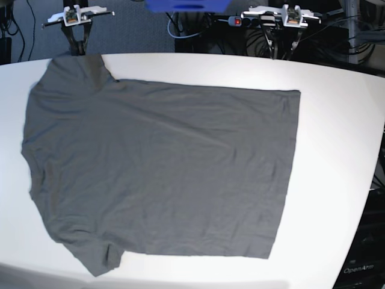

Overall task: Fold the T-shirt properly
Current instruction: 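Lower the right gripper onto the shirt's shoulder edge and pinch it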

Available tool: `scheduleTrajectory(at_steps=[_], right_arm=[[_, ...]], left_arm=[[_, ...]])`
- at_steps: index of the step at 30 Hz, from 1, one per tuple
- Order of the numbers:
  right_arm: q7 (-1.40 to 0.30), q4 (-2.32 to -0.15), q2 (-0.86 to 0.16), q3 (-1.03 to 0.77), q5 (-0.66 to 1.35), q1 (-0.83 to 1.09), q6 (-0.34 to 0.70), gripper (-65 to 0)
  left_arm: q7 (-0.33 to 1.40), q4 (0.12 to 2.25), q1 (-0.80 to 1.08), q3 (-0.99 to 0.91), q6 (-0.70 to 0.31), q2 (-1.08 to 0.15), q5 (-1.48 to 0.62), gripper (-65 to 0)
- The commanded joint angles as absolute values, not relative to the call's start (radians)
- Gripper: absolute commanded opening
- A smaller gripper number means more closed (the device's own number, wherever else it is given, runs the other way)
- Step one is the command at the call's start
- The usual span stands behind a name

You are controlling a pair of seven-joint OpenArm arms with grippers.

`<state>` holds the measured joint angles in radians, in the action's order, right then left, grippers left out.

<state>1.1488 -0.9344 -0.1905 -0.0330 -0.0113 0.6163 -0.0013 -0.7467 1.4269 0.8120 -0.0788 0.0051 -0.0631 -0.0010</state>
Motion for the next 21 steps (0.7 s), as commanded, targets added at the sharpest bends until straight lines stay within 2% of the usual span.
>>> scheduleTrajectory(at_steps=[1, 21], right_arm=[[1.179, -0.946, -0.199, -0.036, -0.005, 0.63, -0.002, -63.5], [1.182, -0.944, -0.193, -0.036, -0.004, 0.624, -0.004, -64.4]], left_arm=[[-0.774, 1.435, 0.825, -0.081, 0.012, -0.062, -0.002, -43.8], [-0.774, 1.431, 0.825, -0.081, 0.012, -0.062, -0.002, -43.8]])
